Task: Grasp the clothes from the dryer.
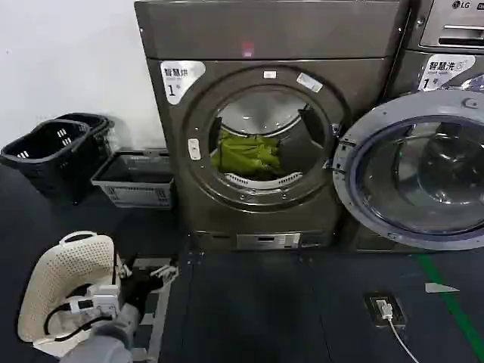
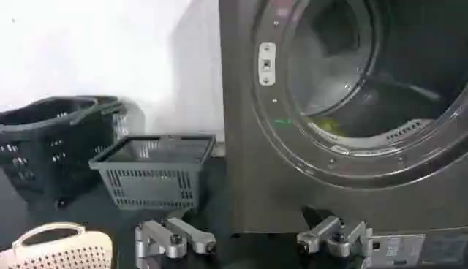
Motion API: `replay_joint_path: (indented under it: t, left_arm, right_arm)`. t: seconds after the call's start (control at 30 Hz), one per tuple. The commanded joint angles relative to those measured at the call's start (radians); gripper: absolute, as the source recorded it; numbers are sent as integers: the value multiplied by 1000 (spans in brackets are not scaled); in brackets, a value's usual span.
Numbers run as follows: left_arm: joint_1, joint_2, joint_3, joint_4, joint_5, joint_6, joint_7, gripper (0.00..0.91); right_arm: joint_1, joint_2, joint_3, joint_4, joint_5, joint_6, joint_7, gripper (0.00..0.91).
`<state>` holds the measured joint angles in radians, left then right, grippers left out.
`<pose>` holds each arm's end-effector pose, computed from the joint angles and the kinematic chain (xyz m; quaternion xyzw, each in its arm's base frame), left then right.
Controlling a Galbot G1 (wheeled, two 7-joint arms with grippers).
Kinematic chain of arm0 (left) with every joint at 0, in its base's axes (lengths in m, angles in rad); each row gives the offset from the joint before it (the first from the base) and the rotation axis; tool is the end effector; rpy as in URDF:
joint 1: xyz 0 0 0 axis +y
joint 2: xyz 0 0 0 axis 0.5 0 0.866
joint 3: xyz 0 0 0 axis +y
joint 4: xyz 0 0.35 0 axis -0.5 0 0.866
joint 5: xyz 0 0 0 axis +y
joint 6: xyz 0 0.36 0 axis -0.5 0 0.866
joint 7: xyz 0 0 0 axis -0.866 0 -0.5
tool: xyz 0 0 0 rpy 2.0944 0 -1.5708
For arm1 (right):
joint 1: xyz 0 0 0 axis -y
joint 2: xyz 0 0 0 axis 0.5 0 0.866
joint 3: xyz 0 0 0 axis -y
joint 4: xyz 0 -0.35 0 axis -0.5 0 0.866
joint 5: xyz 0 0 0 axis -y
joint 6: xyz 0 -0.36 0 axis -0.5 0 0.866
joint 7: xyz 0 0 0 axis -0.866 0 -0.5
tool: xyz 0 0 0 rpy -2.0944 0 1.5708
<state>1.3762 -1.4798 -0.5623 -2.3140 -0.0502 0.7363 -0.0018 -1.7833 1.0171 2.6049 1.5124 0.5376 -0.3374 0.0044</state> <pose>0.2167 0.0199 -0.1850 -0.0013 -0.9868 -0.0272 0.1598 -0.2313 -0.4618 0.0062 0.7357 0.6553 -0.1266 0.1155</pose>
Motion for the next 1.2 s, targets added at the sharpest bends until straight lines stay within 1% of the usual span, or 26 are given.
replay_joint_path:
  t: [0.03, 0.07, 0.1, 0.13, 0.2, 0.33, 0.53, 0.67, 1.2]
  left_arm:
    - [1, 1, 0, -1, -1, 49, 2, 907]
    - [2, 1, 1, 0, 0, 49, 3, 907]
    - [2, 0, 2, 0, -1, 49, 3, 907]
    - [2, 0, 1, 0, -1, 49, 3, 907]
    - [3, -1, 1, 0, 0, 49, 1, 907]
    - [4, 1, 1, 2, 0, 49, 1, 907]
    - [1, -1, 5, 4, -1, 49, 1, 907]
    - [1, -1, 5, 5, -2, 49, 3, 907]
    - [4, -3, 8, 5, -8, 49, 7, 907]
  right_arm:
    - [2, -1, 3, 1, 3, -8, 2, 907]
    - [0, 1, -17, -7, 22, 42, 18, 907]
    - [0, 4, -27, -19, 21, 97, 5, 907]
    - [1, 7, -31, -19, 29, 112, -2, 907]
    - [3, 17, -36, -3, 41, 96, -7, 907]
    - [6, 16, -39, -9, 41, 103, -2, 907]
    - [7, 16, -35, -3, 49, 78, 25, 907]
    - [7, 16, -33, -3, 53, 72, 33, 907]
    - [7, 20, -34, -9, 53, 63, 41, 907]
